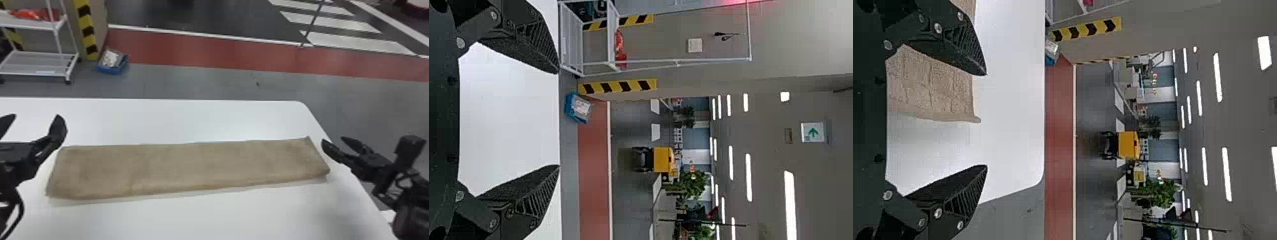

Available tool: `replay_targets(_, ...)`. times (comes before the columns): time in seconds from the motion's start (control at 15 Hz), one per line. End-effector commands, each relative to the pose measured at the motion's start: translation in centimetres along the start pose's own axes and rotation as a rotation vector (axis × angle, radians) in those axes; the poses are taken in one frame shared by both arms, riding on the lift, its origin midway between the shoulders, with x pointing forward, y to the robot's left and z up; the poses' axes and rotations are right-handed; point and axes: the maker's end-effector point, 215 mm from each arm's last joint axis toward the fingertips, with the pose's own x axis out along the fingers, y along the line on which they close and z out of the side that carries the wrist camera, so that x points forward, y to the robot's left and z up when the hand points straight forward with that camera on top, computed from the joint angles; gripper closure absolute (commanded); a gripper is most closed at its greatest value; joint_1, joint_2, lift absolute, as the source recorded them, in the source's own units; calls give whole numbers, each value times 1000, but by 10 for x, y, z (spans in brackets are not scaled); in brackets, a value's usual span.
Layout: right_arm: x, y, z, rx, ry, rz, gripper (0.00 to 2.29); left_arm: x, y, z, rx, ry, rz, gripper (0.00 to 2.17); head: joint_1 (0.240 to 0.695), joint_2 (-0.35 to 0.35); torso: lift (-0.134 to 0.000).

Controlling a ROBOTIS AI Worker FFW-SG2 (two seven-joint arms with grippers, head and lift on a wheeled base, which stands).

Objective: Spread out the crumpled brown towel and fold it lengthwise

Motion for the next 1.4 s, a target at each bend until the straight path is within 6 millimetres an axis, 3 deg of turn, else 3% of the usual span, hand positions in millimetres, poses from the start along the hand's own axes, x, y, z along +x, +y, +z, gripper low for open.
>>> replay_targets(0.0,-33,-5,11,33,-33,22,53,-14,-3,14,-2,-38,-16,43,695,-248,-124)
replay_targets(0.27,-92,-9,15,43,-34,45,66,-35,7,20,35,-35,-17,43,695,-281,-124)
replay_targets(0.4,-122,-2,21,26,-69,60,66,-40,12,6,49,15,-26,43,695,-295,-124)
replay_targets(0.53,-134,5,21,19,-64,104,66,-40,3,-16,58,82,-108,49,695,-308,-124)
replay_targets(0.67,-134,3,13,33,-18,100,80,-38,5,-67,51,271,-159,49,695,-318,-124)
replay_targets(0.93,-109,-7,10,51,86,83,218,-44,21,-103,-24,442,-179,70,695,-314,-124)
replay_targets(1.13,-75,-9,7,24,174,102,218,-48,28,-110,-20,489,-161,73,695,-296,-124)
replay_targets(1.33,-42,-11,-13,9,276,144,211,-50,32,-115,-15,511,-143,73,695,-271,-124)
